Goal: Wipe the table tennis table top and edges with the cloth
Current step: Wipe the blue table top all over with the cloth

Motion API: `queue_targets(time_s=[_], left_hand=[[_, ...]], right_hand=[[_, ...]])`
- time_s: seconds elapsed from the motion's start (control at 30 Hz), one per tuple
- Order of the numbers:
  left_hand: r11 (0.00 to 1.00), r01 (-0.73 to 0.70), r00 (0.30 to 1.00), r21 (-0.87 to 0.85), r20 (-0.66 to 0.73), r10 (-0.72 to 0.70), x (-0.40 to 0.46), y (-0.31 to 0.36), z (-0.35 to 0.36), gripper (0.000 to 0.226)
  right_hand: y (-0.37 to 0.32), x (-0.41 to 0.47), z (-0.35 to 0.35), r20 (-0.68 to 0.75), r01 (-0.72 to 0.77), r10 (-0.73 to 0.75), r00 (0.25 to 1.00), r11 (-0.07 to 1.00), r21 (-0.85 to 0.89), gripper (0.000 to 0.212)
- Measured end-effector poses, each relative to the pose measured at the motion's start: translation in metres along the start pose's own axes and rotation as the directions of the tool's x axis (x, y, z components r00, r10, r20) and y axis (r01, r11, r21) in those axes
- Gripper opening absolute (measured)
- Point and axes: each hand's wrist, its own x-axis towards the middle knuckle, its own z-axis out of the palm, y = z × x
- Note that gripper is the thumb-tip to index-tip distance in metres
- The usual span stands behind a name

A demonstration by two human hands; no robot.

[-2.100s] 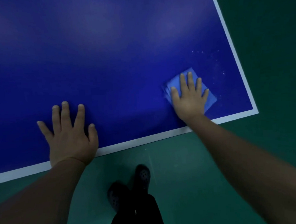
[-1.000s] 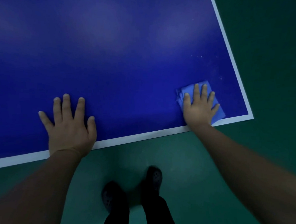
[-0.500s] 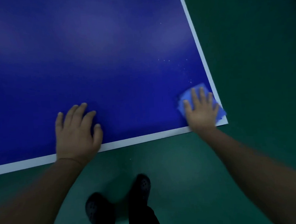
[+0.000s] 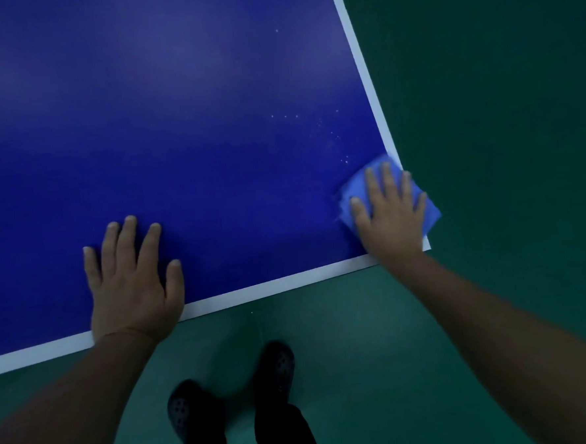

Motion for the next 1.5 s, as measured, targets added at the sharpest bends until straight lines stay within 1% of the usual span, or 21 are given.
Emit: queue_targets(time_s=[0.07,0.1,0.13,0.2,0.27,0.3,0.4,0.47,0.53,0.6,0.67,0.8,0.9,0.97,1.07,1.17,1.23,1.27,1.33,1.43,1.5], left_hand=[[1.000,-0.006,1.000,0.004,0.000,0.006,0.000,0.000,0.001,0.067],[1.000,-0.008,1.000,0.001,0.000,0.008,0.000,-0.001,0.001,0.068],[1.000,-0.007,1.000,0.000,-0.001,0.007,0.001,-0.001,0.001,0.068],[1.000,-0.006,1.000,0.012,0.002,0.006,0.002,-0.001,0.001,0.069],[1.000,-0.006,1.000,0.026,0.006,0.006,0.002,-0.001,0.001,0.070],[1.000,-0.005,1.000,0.029,0.010,0.004,0.002,0.000,0.001,0.070],[0.999,0.011,1.000,0.032,0.023,-0.012,0.003,0.001,-0.001,0.070],[0.999,0.009,1.000,0.030,0.027,-0.010,0.002,0.001,-0.001,0.069],[0.999,0.001,1.000,0.032,0.027,-0.002,0.002,0.001,-0.001,0.068],[0.999,-0.002,1.000,0.033,0.021,0.002,0.003,0.001,-0.001,0.068],[0.999,-0.003,1.000,0.037,0.015,0.003,0.003,0.001,0.000,0.067],[0.999,-0.031,0.999,0.043,-0.031,0.033,0.004,0.001,0.002,0.065],[0.998,-0.040,0.998,0.052,-0.045,0.042,0.003,0.002,0.003,0.065],[0.998,-0.030,0.999,0.059,-0.018,0.031,0.004,0.001,0.002,0.066],[0.998,-0.023,1.000,0.055,0.002,0.023,0.003,0.001,0.000,0.066],[0.999,-0.027,1.000,0.041,0.002,0.027,0.004,0.002,-0.001,0.067],[0.999,-0.029,1.000,0.038,-0.002,0.029,0.003,0.001,-0.001,0.066],[0.999,-0.028,1.000,0.037,-0.003,0.028,0.003,0.000,-0.001,0.066],[0.999,-0.028,1.000,0.043,0.002,0.028,0.003,0.001,0.000,0.065],[0.999,-0.030,1.000,0.041,0.003,0.030,0.003,0.000,0.001,0.066],[0.998,-0.035,0.999,0.050,0.002,0.035,0.003,-0.001,0.001,0.066]], right_hand=[[-0.014,0.000,-0.001,-0.003,-0.239,0.240,0.971,0.969,0.068,0.072],[-0.032,-0.009,0.001,-0.008,-0.259,0.260,0.966,0.963,0.072,0.073],[-0.051,-0.023,0.003,-0.016,-0.199,0.201,0.980,0.977,0.077,0.072],[-0.077,-0.057,0.013,0.003,0.113,-0.114,0.994,0.993,0.040,0.068],[-0.068,-0.070,0.019,0.054,0.389,-0.387,0.921,0.921,-0.027,0.067],[-0.052,-0.061,0.019,0.046,0.414,-0.412,0.910,0.910,-0.029,0.066],[0.001,-0.022,0.008,-0.001,0.129,-0.129,0.992,0.991,-0.037,0.070],[0.020,-0.012,0.002,0.032,-0.045,0.045,0.998,0.999,-0.006,0.074],[0.010,-0.016,0.001,0.019,-0.065,0.065,0.998,0.998,0.004,0.075],[-0.022,-0.027,0.005,0.020,0.055,-0.055,0.998,0.998,-0.010,0.071],[-0.069,-0.038,0.013,0.015,0.263,-0.262,0.965,0.964,-0.028,0.067],[-0.179,-0.035,0.019,0.006,0.593,-0.593,0.805,0.805,0.023,0.065],[-0.202,-0.001,0.017,-0.006,0.692,-0.692,0.722,0.721,0.034,0.064],[-0.173,0.036,0.018,-0.033,0.610,-0.609,0.792,0.793,0.008,0.064],[-0.096,0.093,0.004,-0.087,0.233,-0.235,0.968,0.972,-0.042,0.067],[-0.041,0.119,-0.016,0.028,-0.090,0.089,0.996,0.995,0.035,0.070],[-0.053,0.103,-0.013,0.000,-0.166,0.167,0.986,0.983,0.072,0.074],[-0.070,0.088,-0.009,-0.027,-0.128,0.130,0.991,0.989,0.071,0.076],[-0.110,0.042,0.002,-0.042,0.115,-0.113,0.993,0.993,0.036,0.073],[-0.132,-0.014,0.009,0.032,0.549,-0.548,0.836,0.836,-0.019,0.065],[-0.111,0.010,0.005,0.064,0.646,-0.645,0.761,0.763,0.003,0.065]])
